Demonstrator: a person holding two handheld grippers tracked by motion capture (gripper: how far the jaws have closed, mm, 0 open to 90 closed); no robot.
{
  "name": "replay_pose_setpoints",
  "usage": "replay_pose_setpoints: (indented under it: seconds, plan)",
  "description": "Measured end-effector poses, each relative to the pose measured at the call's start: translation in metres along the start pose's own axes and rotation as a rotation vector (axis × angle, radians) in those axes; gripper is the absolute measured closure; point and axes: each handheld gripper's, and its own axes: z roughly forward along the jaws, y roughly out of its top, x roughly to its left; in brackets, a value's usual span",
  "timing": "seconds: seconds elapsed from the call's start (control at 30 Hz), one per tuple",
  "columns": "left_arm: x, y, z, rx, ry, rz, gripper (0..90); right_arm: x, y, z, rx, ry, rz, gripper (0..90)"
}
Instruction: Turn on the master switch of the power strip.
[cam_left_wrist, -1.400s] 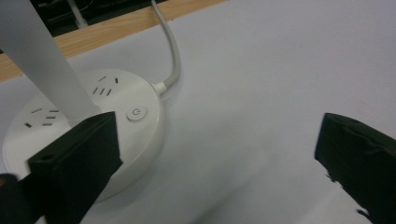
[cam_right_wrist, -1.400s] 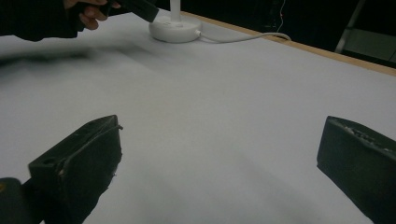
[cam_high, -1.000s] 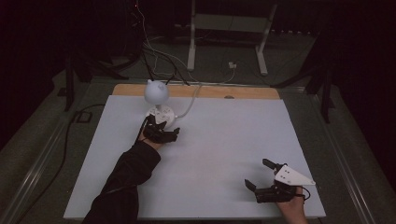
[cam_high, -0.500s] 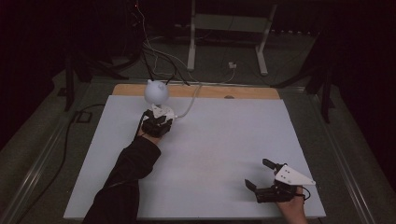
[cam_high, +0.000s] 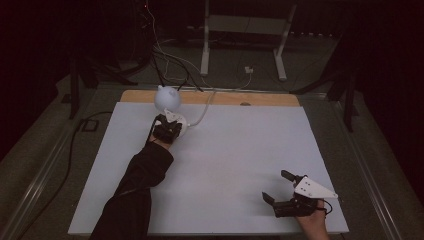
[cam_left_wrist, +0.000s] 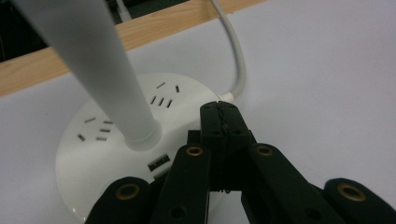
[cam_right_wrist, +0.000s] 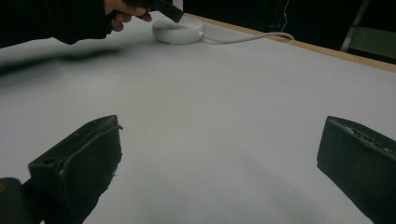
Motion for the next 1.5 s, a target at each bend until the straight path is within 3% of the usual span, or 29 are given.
replay_pose_setpoints:
  seconds: [0.2,0.47,0.77,1.2,1.5]
  plan:
    - [-0.001,-0.001,0.006,0.006,0.003,0.016,90.0,0.000,0.000,0.000,0.001,0.001,0.002,0.0]
    - [0.000,-0.003,0.009,-0.001,0.041,0.031,90.0,0.000,0.000,0.000,0.002,0.001,0.004,0.0]
    - [-0.002,-0.003,0.012,0.007,0.041,0.052,90.0,0.000,0.000,0.001,0.004,0.001,0.004,0.0]
    - [-0.011,-0.001,0.015,0.022,0.101,0.145,90.0,0.001,0.000,0.001,0.005,0.004,0.002,0.0]
    - [-0.011,-0.004,0.015,0.011,0.099,0.155,90.0,0.001,0.000,0.001,0.008,0.005,0.000,0.0]
